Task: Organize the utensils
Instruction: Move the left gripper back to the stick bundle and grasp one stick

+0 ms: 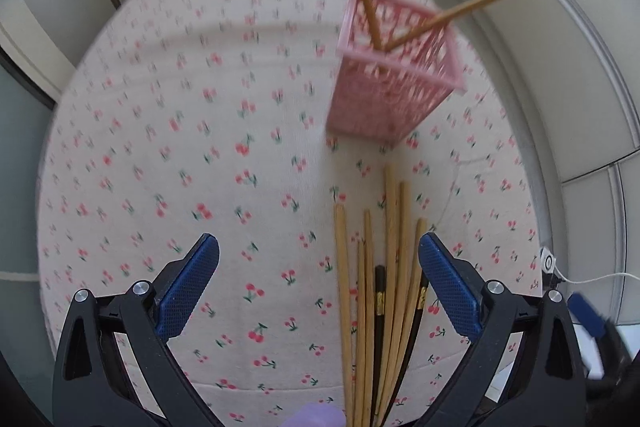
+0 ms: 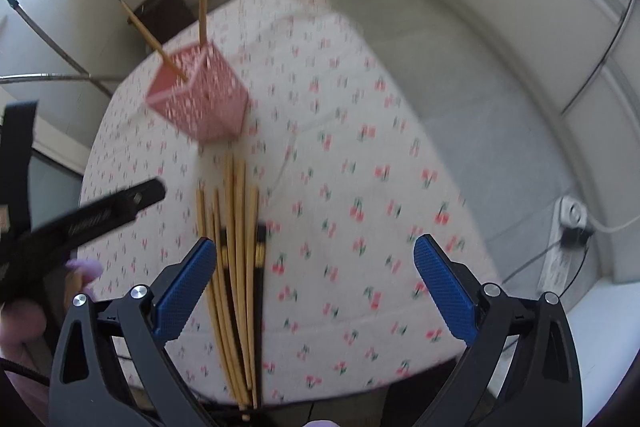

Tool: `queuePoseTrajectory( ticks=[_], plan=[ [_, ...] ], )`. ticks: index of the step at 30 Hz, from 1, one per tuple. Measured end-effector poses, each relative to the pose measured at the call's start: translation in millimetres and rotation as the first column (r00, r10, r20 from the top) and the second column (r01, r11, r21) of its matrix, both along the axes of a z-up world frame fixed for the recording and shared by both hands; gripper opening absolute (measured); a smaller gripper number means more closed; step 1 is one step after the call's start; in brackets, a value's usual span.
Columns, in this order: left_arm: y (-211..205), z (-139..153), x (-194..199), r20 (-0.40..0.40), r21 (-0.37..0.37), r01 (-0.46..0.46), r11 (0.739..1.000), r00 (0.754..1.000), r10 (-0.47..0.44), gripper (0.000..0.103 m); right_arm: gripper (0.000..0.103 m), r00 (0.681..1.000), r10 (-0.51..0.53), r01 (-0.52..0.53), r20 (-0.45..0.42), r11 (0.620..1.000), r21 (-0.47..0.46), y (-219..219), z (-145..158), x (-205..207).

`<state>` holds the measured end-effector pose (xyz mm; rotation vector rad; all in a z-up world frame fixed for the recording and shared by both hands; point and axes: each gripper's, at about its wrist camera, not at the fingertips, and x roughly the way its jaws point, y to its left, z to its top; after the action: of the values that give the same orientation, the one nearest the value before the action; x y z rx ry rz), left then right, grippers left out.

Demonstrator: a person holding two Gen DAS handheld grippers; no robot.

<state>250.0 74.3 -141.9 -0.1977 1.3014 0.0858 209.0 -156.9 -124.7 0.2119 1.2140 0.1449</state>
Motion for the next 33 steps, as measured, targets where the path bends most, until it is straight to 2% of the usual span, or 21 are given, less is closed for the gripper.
queuePoseTrajectory(
  ticks=[2,4,6,10,18,21,22,24,25,33],
  plan=[
    [1.6,-17.2,7.3,-0.085,-0.026,-0.027,0.999,0.996,0.024,0.096,0.096,0.999,0.008,-0.007,-0.043,1.0,0.028,-1.0,-10.3,-2.7],
    [3.9,-26.9,10.4,-0.114,-0.051,-0.055,0.997,0.992,0.049,0.096,0.096,0.998,0.006,-0.004,-0.064,0.999,0.039,-2.2,-14.1,-4.7],
    [5.9,-34.1,12.3,-0.12,-0.039,-0.082,0.996,0.99,0.077,0.096,0.096,0.998,-0.001,0.005,-0.067,0.998,0.058,-5.2,-13.6,-5.9],
    [4.6,-46.2,16.0,-0.129,0.014,-0.079,0.997,0.988,0.08,0.096,0.096,0.995,-0.015,0.026,-0.094,0.992,0.125,-11.8,-12.1,-4.6],
    [-7.1,-55.5,27.7,-0.074,0.127,-0.057,0.99,0.995,0.067,0.094,0.096,0.992,-0.037,0.059,-0.117,0.981,0.185,-21.0,-8.7,-3.7],
    [-11.6,-62.1,30.7,-0.074,0.154,-0.047,0.987,0.996,0.059,0.081,0.096,0.992,-0.038,0.06,-0.12,0.98,0.188,-21.1,-8.9,-3.3],
    [-12.0,-65.4,31.3,-0.081,0.128,-0.049,0.991,0.995,0.06,0.075,0.096,0.992,-0.039,0.062,-0.122,0.98,0.19,-21.6,-9.0,-3.5],
    [-12.3,-67.6,32.0,-0.067,0.085,-0.074,0.994,0.995,0.08,0.069,0.096,0.991,-0.04,0.064,-0.127,0.979,0.195,-22.0,-10.4,-3.2],
    [-11.7,-67.3,31.2,-0.064,0.087,-0.075,0.993,0.995,0.081,0.065,0.096,0.991,-0.041,0.065,-0.128,0.978,0.197,-22.0,-10.6,-3.0],
    [-28.6,-57.0,24.1,-0.048,0.087,0.007,0.996,0.999,-0.003,0.024,0.096,0.989,-0.05,0.076,-0.141,0.981,0.18,-20.1,-18.3,-0.9]
  ],
)
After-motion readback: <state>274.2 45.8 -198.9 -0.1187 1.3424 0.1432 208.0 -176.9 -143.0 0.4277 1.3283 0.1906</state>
